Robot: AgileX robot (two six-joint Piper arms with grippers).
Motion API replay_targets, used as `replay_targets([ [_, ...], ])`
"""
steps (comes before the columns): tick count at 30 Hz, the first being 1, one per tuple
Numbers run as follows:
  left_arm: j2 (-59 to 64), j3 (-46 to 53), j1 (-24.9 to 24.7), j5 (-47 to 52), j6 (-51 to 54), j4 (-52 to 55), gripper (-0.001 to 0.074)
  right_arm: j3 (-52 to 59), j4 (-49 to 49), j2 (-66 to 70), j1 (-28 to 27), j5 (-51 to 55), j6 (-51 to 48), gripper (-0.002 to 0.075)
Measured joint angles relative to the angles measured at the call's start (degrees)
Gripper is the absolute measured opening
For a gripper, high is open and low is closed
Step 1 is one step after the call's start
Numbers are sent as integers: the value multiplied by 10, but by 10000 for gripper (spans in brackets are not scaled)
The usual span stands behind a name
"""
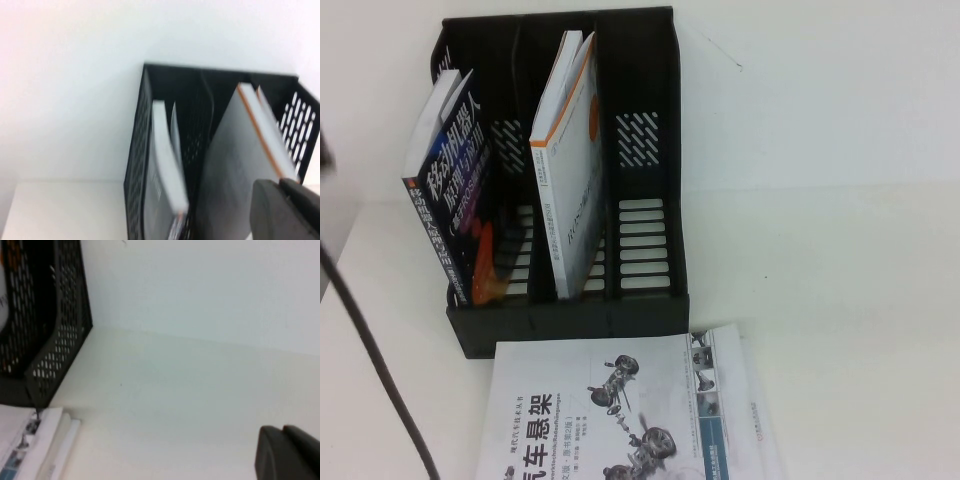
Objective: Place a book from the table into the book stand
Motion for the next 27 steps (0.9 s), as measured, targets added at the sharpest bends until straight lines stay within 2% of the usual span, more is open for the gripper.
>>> replay_targets([
  [5,-53,135,0,-78,4,-4,1,63,-5,-34,0,1,25,4],
  [9,-68,197,0,-113,5,-5,1,109,-5,-49,0,2,52,4],
  [17,-68,220,0,-89,9,-15,-1,154,-5,-51,0,6,110,4],
  [27,-68,220,0,-46,11,-25,-1,155,-5,-51,0,48,118,4],
])
